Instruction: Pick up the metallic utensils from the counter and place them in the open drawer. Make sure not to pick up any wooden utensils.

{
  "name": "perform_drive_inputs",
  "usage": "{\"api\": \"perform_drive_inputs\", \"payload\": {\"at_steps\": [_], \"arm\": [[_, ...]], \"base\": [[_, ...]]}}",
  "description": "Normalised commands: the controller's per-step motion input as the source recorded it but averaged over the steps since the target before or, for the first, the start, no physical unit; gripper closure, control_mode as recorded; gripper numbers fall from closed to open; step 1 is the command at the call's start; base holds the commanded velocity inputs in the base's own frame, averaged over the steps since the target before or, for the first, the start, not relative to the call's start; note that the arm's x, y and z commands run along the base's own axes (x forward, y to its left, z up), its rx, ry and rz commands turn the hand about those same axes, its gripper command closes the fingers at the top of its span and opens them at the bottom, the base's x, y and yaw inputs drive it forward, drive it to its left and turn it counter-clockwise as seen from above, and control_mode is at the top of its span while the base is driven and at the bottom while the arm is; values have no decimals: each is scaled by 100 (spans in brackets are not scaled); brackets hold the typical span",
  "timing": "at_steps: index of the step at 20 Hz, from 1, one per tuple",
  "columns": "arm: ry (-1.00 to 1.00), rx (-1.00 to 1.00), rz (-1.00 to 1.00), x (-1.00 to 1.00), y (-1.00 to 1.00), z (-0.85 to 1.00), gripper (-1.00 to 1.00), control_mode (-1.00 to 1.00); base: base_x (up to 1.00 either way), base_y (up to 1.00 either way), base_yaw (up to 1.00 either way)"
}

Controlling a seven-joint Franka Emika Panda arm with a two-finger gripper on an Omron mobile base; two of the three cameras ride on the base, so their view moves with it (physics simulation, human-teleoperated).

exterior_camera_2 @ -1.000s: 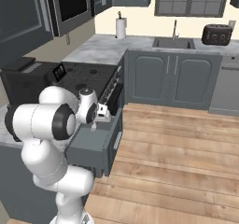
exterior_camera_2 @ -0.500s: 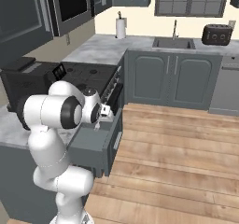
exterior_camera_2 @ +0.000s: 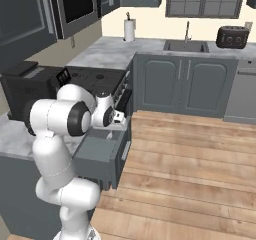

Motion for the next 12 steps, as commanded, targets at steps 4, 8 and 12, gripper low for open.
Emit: {"api": "perform_drive_inputs", "payload": {"at_steps": [4,8,12], "arm": [[2,0,0,4,-1,-3,100,-100],[0,0,0,8,0,-28,100,-100],[0,0,0,6,0,-45,100,-100]], "base": [[0,0,0],[0,0,0],[0,0,0]]}}
